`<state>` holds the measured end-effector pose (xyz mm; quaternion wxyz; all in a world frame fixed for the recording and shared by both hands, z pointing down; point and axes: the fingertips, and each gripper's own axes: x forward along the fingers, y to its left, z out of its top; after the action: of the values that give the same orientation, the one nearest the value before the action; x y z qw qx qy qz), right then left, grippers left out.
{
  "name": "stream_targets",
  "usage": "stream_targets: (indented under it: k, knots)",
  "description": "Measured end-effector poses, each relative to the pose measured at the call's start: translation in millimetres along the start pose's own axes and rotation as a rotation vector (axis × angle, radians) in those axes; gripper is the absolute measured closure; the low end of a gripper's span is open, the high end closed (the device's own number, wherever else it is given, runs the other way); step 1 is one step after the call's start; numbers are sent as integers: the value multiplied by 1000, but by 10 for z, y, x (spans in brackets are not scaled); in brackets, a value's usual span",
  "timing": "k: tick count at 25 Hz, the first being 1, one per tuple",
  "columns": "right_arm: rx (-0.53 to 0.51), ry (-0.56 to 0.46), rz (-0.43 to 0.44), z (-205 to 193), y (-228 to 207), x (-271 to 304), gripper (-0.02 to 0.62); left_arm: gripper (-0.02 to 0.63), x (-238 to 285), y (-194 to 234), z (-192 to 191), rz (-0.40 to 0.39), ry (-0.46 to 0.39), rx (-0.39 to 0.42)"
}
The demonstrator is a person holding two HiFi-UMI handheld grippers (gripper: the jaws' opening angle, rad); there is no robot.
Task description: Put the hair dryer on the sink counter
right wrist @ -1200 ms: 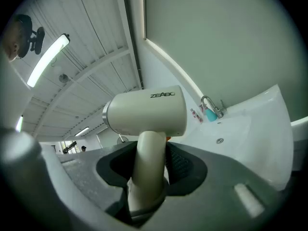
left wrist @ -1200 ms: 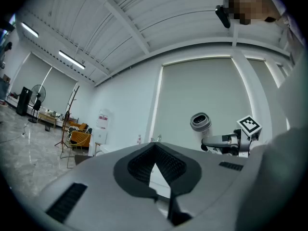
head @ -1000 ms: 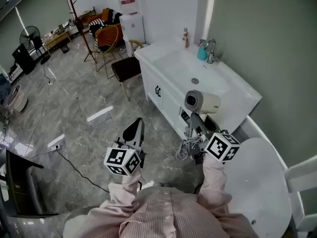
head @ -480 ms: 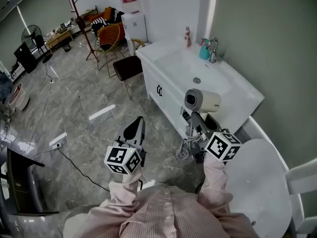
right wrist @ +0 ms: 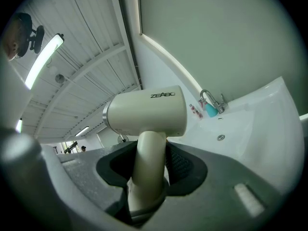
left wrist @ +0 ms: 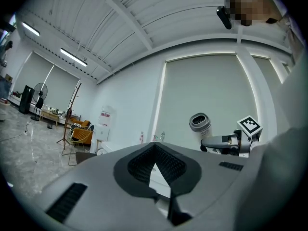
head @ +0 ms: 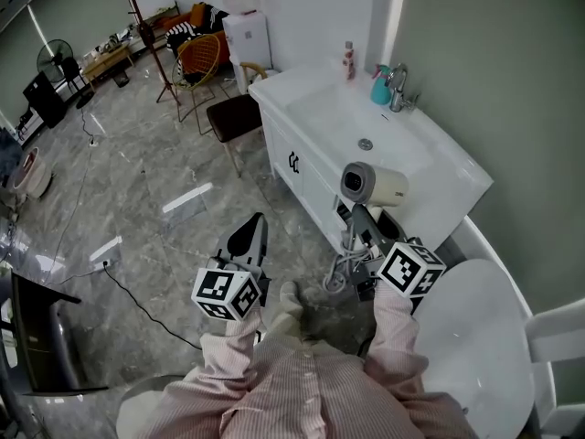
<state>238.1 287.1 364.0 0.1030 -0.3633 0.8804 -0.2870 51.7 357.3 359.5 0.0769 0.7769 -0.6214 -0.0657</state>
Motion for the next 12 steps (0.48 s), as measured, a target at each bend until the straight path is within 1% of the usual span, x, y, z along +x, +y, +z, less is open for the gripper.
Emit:
stream_targets:
  k: [6, 12]
  knots:
    - [11, -5, -9, 85, -215, 435, 433, 607, 420, 270, -23, -6, 4, 0]
    - [26, 0, -28, 162, -393, 1089, 433, 608, 949, 732, 8, -16, 19, -12]
